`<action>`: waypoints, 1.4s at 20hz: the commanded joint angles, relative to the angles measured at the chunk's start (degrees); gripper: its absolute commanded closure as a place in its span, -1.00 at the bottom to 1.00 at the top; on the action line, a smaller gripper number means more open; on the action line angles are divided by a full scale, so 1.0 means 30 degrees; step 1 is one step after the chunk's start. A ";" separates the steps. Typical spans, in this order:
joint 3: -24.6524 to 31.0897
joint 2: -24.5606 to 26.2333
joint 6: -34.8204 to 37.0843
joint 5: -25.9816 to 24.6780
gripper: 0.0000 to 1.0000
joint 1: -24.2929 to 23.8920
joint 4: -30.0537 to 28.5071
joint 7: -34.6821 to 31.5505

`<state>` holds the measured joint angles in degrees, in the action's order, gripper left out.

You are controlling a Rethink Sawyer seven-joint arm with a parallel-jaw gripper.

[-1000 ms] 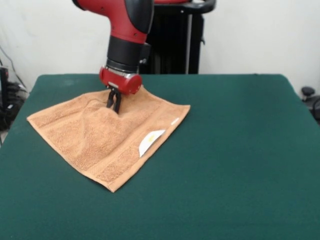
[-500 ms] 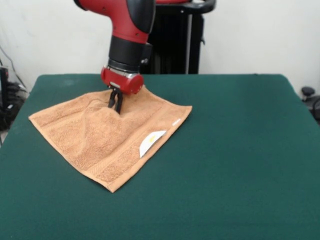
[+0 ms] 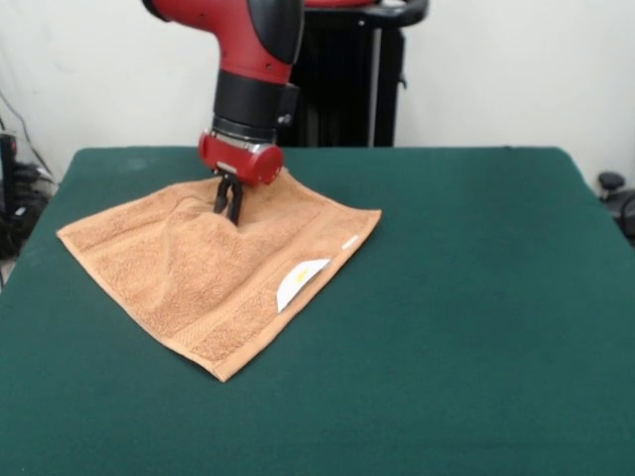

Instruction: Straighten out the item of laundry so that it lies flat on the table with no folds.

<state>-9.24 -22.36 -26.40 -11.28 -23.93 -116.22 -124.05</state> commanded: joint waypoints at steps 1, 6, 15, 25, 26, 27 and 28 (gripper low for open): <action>0.2335 0.2215 0.2147 -0.1322 1.00 0.0099 -0.2266 -0.2462; 0.1782 0.1414 0.2428 -0.1892 1.00 0.0137 -0.2258 -0.1995; 0.1125 0.0160 0.3925 -0.3196 1.00 -0.0255 -0.1870 -0.0812; 0.1173 -0.0073 0.4027 -0.3433 -1.00 -0.0241 -0.1792 -0.1451; 0.1137 -0.0028 0.3957 -0.3472 -1.00 -0.0275 -0.1780 -0.1463; 0.1138 0.0003 0.3897 -0.3464 -1.00 -0.0304 -0.1755 -0.1498; 0.1239 -0.0116 0.4059 -0.3543 -1.00 -0.0524 -0.1693 -0.1440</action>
<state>-9.19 -23.70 -23.00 -20.37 -24.94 -119.55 -124.05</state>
